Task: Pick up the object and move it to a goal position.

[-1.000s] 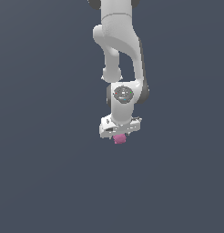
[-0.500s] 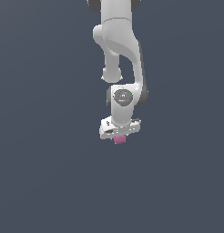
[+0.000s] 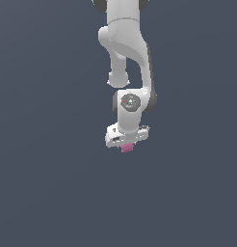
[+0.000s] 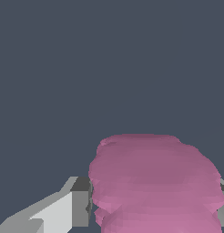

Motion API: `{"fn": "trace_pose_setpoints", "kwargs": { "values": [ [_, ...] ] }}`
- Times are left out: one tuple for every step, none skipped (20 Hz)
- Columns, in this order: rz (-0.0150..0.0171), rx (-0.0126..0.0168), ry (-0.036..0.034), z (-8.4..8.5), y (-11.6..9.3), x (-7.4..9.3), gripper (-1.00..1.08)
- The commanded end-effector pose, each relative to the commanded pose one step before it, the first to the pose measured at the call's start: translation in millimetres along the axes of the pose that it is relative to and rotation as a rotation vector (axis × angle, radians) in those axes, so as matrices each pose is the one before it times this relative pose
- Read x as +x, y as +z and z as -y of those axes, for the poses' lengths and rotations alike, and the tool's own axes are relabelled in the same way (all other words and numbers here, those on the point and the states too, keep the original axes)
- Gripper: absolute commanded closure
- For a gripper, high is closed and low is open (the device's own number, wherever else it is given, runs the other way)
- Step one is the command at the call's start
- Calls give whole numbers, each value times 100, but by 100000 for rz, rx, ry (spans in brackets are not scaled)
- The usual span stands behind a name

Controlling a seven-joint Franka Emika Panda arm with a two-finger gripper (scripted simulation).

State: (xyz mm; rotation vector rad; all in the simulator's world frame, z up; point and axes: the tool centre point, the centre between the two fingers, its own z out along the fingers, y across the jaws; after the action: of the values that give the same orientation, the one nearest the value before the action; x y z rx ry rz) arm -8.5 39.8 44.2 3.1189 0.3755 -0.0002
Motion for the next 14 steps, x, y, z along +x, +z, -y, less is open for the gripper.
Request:
{"fn": "trace_pose_setpoints", "kwargs": {
  "values": [
    [-75, -11, -28, 165, -408, -65, 108],
    [0, 0, 0, 103, -252, -64, 108],
    [0, 0, 0, 123, -299, -75, 108],
    [0, 0, 0, 142, -346, -87, 108],
    [0, 0, 0, 161, -393, -99, 108],
    [0, 0, 0, 181, -441, -111, 108],
    [0, 0, 0, 200, -490, -123, 108],
    [0, 0, 0, 220, -539, -135, 108],
    [1, -67, -19, 256, -595, -145, 108],
    [0, 0, 0, 261, -640, -159, 108],
    [0, 0, 0, 282, -692, -171, 108],
    [0, 0, 0, 303, -746, -184, 108],
    [0, 0, 0, 325, -801, -196, 108],
    [0, 0, 0, 347, -857, -209, 108]
  ]
}}
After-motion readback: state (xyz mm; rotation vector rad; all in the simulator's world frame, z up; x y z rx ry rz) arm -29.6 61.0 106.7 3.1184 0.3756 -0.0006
